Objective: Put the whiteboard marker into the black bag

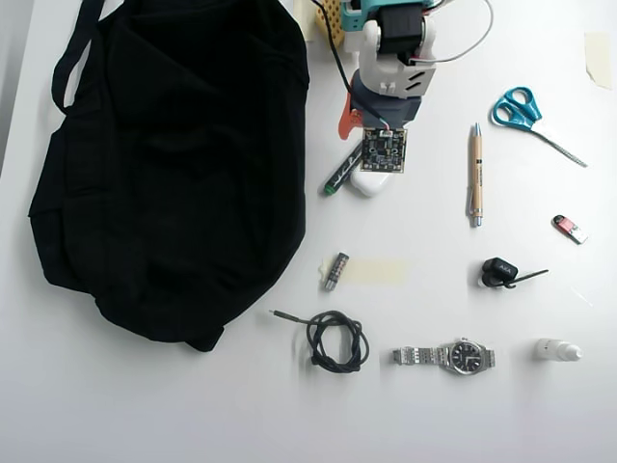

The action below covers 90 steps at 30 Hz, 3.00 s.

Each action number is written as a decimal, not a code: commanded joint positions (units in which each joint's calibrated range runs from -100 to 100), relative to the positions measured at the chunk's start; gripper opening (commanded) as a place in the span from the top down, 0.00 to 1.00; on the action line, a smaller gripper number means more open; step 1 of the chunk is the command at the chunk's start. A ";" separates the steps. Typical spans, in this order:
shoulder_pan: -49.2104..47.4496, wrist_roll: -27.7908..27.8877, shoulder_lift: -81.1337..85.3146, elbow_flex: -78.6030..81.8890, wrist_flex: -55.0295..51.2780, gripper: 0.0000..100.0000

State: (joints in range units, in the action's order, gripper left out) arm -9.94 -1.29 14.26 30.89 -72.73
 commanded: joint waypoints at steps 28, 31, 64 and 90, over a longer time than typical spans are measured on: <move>0.45 0.14 -10.61 2.72 10.28 0.78; 0.45 0.14 -10.86 3.25 10.80 0.78; -0.38 0.14 -20.24 3.52 18.04 0.98; 31.26 12.36 -19.16 -52.09 -24.08 0.98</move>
State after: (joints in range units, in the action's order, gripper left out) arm 16.18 10.23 -6.17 -18.60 -98.04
